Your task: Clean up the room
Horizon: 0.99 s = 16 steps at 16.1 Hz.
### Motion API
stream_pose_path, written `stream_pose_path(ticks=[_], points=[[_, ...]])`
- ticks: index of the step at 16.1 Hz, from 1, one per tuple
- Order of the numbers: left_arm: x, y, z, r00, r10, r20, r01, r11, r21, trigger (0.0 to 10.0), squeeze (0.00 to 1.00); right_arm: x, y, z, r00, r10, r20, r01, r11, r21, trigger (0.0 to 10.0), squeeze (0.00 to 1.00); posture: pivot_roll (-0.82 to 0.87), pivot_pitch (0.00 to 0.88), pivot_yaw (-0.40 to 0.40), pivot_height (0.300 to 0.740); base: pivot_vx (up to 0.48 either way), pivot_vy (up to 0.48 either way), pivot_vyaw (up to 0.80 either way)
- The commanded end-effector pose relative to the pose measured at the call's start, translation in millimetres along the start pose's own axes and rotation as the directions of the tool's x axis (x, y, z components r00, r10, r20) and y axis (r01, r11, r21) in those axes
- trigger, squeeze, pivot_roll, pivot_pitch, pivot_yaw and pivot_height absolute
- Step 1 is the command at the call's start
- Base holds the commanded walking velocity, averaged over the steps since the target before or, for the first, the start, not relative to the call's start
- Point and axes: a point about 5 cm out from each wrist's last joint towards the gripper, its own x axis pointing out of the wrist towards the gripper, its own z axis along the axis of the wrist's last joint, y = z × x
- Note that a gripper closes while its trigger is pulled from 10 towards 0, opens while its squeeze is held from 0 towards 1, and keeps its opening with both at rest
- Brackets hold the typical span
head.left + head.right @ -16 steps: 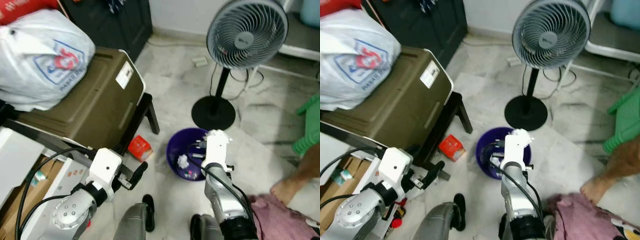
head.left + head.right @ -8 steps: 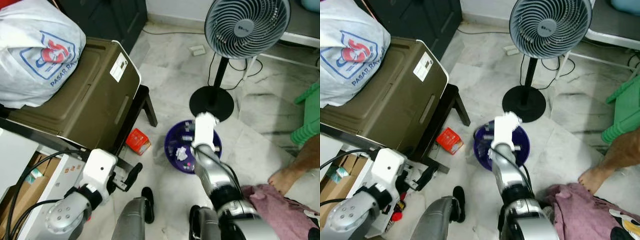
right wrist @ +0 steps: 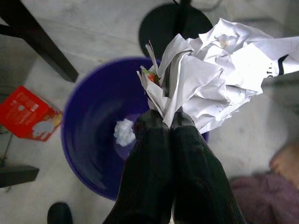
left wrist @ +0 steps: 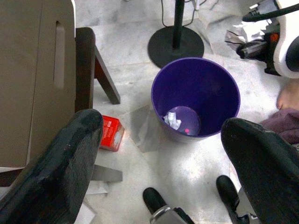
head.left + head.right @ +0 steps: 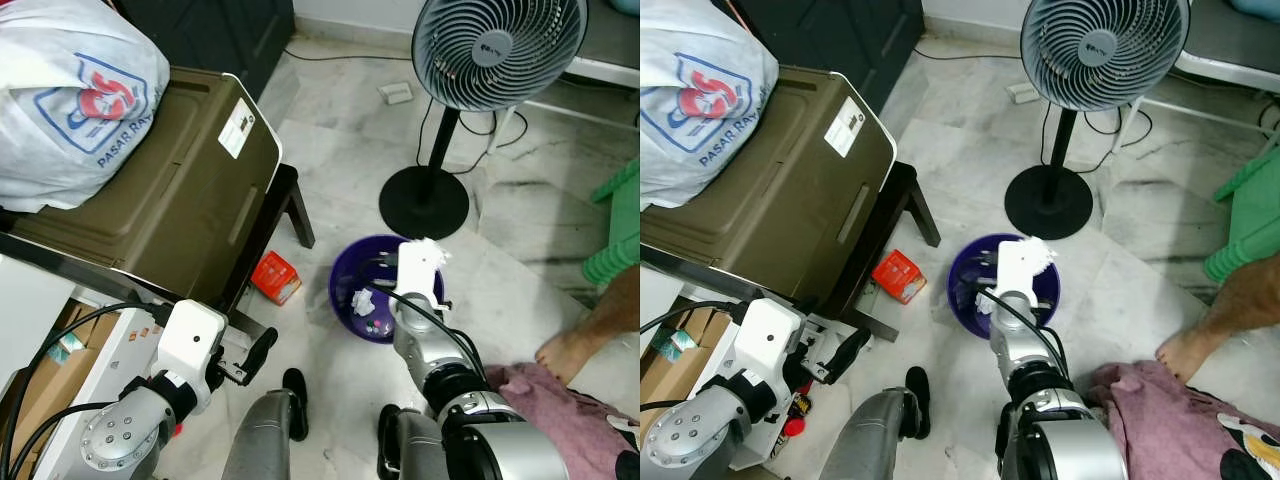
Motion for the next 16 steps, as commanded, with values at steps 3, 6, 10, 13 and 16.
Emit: stream_pose_path(ticks=[3,6,10,13,16], points=[[-4.9,2.8,-3,0.999,0.012,-0.035,-0.011,1.000,0.013,10.0,0.00,-2.5,3.2,-11,0.999,0.001,-0.034,0.000,1.000,0.025,10.0,0.00,0.23,0.349,0.136,0.740,0.000,0.000,0.00],[-5.0,4.0,-3,0.999,0.017,-0.038,-0.017,1.000,0.016,10.0,0.00,-2.4,6.3,-9,1.000,0.012,-0.019,-0.012,1.000,0.026,10.0,0.00,0.24,0.348,0.137,0.740,0.000,0.000,0.00],[-4.2,4.3,-3,0.999,0.023,-0.036,-0.022,1.000,0.019,10.0,0.00,-2.7,11.1,-3,1.000,0.027,0.009,-0.028,0.998,0.049,10.0,1.00,0.24,0.341,0.136,0.740,0.000,0.000,0.00],[-0.5,6.9,-2,0.999,0.036,-0.032,-0.035,0.999,0.027,10.0,0.00,-2.6,15.0,1,0.998,0.051,0.026,-0.053,0.997,0.059,10.0,1.00,0.23,0.327,0.130,0.740,0.000,0.000,0.00],[4.4,8.8,-2,0.999,0.049,-0.022,-0.048,0.998,0.030,10.0,0.00,-2.4,17.7,5,0.996,0.073,0.044,-0.076,0.995,0.065,10.0,1.00,0.23,0.305,0.122,0.740,0.000,0.000,0.00]])
